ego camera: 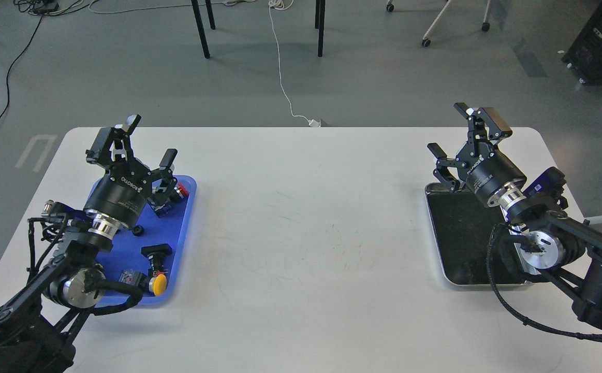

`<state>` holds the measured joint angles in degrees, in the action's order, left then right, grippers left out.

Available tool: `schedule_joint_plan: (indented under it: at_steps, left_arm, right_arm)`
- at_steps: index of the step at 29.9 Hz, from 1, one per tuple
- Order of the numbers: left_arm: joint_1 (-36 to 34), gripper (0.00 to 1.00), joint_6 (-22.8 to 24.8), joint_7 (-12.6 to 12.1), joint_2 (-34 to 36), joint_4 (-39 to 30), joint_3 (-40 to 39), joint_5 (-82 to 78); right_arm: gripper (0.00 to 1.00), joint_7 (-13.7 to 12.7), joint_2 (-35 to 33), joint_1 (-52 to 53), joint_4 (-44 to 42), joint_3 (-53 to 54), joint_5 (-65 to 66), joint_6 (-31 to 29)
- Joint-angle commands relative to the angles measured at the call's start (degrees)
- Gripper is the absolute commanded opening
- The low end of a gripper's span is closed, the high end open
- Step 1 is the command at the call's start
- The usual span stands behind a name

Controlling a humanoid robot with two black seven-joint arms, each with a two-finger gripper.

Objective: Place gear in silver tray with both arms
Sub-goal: 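Move the left gripper over the blue tray of parts, then grasp a small black gear in the blue tray with the left gripper and lift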

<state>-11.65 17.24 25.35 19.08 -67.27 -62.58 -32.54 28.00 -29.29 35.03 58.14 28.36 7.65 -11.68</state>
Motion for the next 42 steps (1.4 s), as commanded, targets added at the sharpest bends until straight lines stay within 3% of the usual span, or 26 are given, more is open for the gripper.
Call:
schedule_joint_plan:
  at_steps: [1,13,20,26,34,38,42]
  left_arm:
    - [0.05,0.98,-0.10,0.05,0.26,-0.23,0.00,-0.07]
    - [-1.00,0.98,2.71,-0.03,4.03,0.56,0.09,0.02]
    - [0.14,0.98,2.71,2.65,7.19,-3.64,0.44,-3.57]
    - [-0.65,0.98,5.60,2.65,15.27,-10.07,0.62,-25.25]
    - [-3.03,0.98,5.17,2.65,31.00,-9.02,3.86,-63.74]
    - [-5.04,0.98,-0.79,2.65,33.74,-3.49,8.16,-82.12]
    - [-8.64,0.96,-4.32,2.65,33.92,1.87,15.36,-89.70]
  right_arm:
    - [0.99,0.00,1.33,-0.05,0.39,0.03,-1.84,0.17]
    - [0.99,0.00,1.42,-0.40,-0.05,-0.06,-1.76,-0.01]
    - [0.99,0.00,1.60,-0.58,0.22,-0.06,-1.76,-0.01]
    - [0.99,0.00,1.60,-0.58,0.30,0.03,-1.76,-0.01]
    - [0.99,0.00,1.78,-1.02,0.30,-0.06,-1.76,-0.01]
    - [0.99,0.00,2.57,-0.93,0.22,-0.06,-1.76,-0.01]
    - [0.99,0.00,2.83,-0.93,0.22,-0.06,-1.76,-0.01]
